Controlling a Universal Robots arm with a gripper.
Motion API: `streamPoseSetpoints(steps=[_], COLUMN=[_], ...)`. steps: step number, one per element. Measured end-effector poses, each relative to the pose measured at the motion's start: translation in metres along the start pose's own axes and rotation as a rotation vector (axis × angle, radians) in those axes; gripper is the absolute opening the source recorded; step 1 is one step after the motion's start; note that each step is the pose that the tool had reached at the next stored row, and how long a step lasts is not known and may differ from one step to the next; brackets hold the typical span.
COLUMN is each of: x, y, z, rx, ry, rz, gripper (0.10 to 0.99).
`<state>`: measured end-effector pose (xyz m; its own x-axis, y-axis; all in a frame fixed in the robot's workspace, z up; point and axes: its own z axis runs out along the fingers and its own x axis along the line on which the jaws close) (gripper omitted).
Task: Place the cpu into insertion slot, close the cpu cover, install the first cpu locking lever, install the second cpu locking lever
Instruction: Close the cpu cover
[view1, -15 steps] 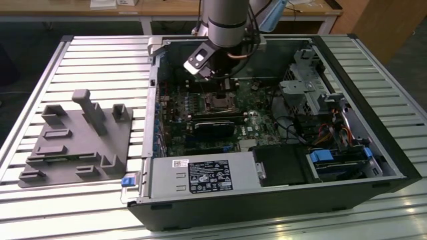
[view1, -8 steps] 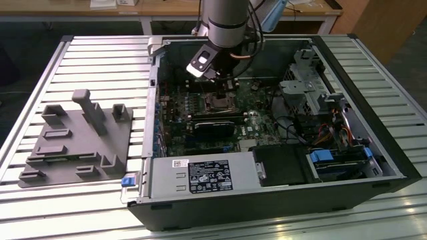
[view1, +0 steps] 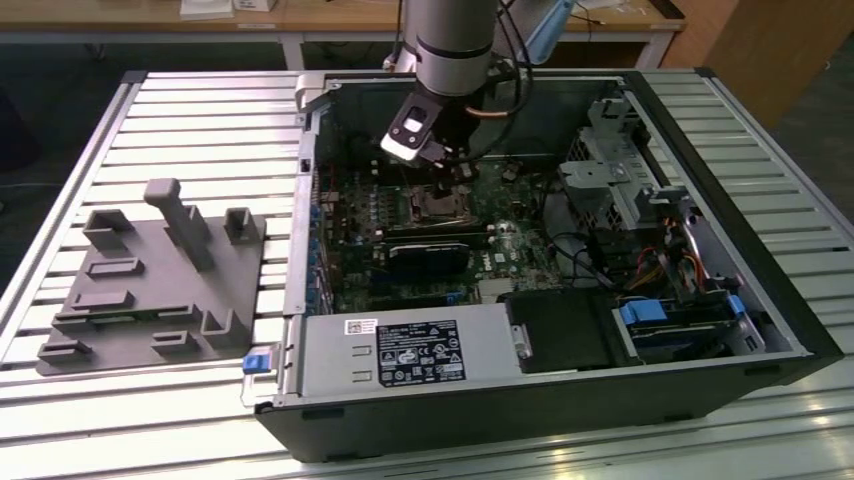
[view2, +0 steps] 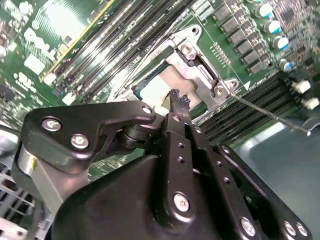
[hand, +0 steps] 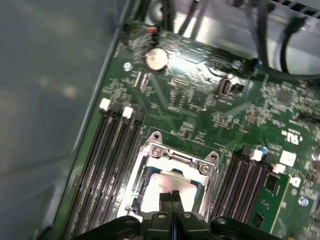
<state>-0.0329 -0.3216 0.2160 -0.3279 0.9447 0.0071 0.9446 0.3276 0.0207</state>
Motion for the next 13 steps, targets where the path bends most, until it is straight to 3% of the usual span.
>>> streamPoseSetpoints(steps=[13], x=[0.0000], y=[0.0000], z=[0.0018], rx=[0.002], ry=[0.0049], rz=[-0.237], gripper=[0.106])
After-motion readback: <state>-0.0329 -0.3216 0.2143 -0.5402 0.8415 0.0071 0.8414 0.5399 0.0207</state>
